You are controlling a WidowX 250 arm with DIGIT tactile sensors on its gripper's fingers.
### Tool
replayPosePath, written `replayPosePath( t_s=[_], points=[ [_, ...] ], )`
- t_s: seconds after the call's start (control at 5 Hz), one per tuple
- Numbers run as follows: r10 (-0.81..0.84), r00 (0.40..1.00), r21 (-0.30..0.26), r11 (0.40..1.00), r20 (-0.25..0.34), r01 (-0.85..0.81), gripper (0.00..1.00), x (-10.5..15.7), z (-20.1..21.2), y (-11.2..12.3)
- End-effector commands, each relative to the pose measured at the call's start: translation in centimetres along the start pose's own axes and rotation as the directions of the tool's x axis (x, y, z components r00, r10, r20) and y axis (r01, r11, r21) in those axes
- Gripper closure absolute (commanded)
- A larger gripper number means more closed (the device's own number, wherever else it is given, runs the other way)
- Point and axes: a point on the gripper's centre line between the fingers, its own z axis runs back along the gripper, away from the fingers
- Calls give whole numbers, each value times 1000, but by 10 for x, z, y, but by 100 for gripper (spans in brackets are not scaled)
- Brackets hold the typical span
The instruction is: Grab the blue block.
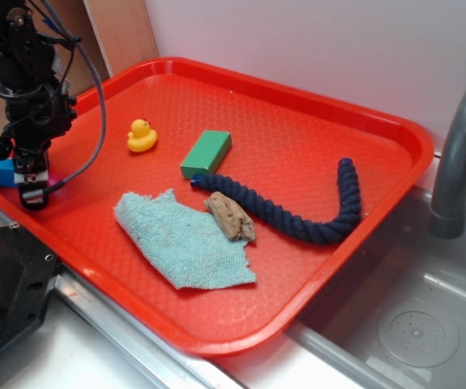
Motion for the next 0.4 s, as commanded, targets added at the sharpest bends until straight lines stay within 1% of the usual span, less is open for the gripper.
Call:
replayPosePath(
  t_s=[0.0,0.2],
  points=[
    [56,997,18,998,56,-57,100,1,36,-1],
    [283,945,38,956,166,-292,100,31,97,-23]
  ],
)
